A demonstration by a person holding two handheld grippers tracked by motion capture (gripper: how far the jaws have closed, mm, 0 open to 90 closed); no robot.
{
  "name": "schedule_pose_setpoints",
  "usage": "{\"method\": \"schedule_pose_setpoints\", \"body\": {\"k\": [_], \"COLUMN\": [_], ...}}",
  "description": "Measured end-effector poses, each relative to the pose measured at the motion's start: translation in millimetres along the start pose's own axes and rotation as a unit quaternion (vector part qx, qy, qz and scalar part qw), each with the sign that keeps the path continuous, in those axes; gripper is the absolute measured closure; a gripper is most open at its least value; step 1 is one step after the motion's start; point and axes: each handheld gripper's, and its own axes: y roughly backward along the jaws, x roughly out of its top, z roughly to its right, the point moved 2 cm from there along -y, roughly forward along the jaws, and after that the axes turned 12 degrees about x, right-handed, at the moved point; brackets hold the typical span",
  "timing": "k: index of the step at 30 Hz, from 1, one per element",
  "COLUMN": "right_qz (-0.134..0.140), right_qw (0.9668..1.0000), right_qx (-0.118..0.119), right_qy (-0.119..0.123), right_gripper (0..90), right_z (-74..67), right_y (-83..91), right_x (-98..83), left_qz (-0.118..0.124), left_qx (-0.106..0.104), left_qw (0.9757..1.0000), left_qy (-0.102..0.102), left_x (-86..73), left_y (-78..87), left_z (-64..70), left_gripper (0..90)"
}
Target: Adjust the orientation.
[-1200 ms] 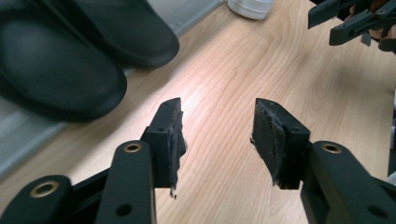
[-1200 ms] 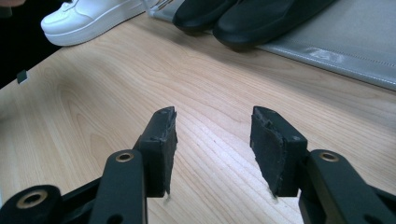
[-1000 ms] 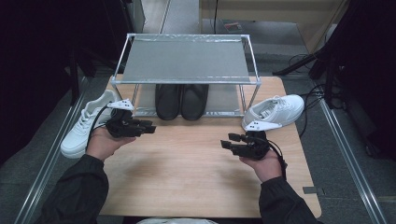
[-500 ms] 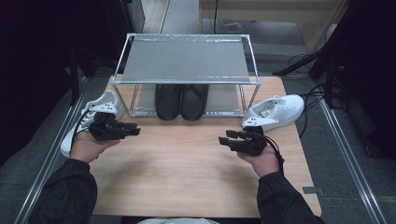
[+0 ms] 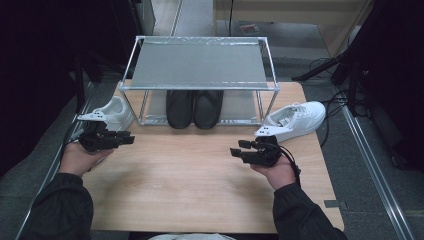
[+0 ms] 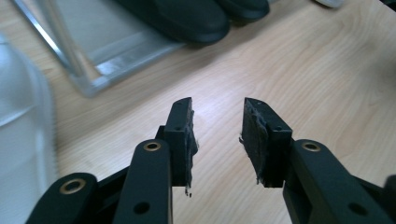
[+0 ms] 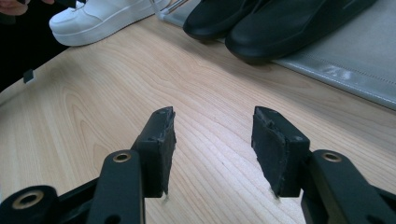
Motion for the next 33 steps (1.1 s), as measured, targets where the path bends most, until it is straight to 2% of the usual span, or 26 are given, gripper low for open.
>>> {"method": "schedule_pose_setpoints", "body": {"k": [4, 8, 11, 14, 19, 29, 32, 33], "right_qz": [0.003, 0.005, 0.002, 0.007, -0.004, -0.007, -0.006, -0.009], "right_qw": [1.0, 0.9998, 0.9999, 0.9999, 0.9999, 0.9999, 0.9999, 0.9999], "right_qx": [0.002, 0.006, 0.003, 0.0, -0.006, -0.011, -0.009, -0.01], "right_qy": [-0.006, -0.019, -0.013, -0.012, -0.01, -0.007, -0.004, -0.002], "right_gripper": [50.5, 51.2, 51.2, 51.2, 51.1, 51.2, 51.1, 51.1], "right_z": [1.3, 3.6, 0.9, -0.6, -1.4, -2.9, -5.8, -6.6], "right_y": [1.2, 0.1, -1.7, -4.7, -9.7, -12.0, -13.1, -13.5], "right_x": [0.1, -0.2, -0.4, 0.7, -0.7, -1.5, -1.2, -1.3], "left_qz": [-0.004, -0.003, -0.006, 0.003, -0.001, -0.014, -0.007, -0.01], "left_qx": [0.013, 0.025, 0.031, 0.034, 0.035, 0.069, 0.073, 0.081], "left_qw": [0.9997, 0.9993, 0.9987, 0.9982, 0.998, 0.9959, 0.995, 0.9941], "left_qy": [0.019, 0.029, 0.041, 0.049, 0.054, 0.057, 0.067, 0.071], "left_x": [-3.3, -8.3, -7.3, -1.1, 3.3, 8.2, 12.7, 14.3], "left_y": [3.8, 6.7, 9.0, 13.2, 15.2, 16.2, 18.1, 17.1], "left_z": [-13.5, -27.1, -35.5, -41.8, -55.0, -87.1, -96.0, -99.1], "left_gripper": [64.7, 65.0, 64.7, 65.0, 64.8, 66.1, 66.5, 67.0]}}
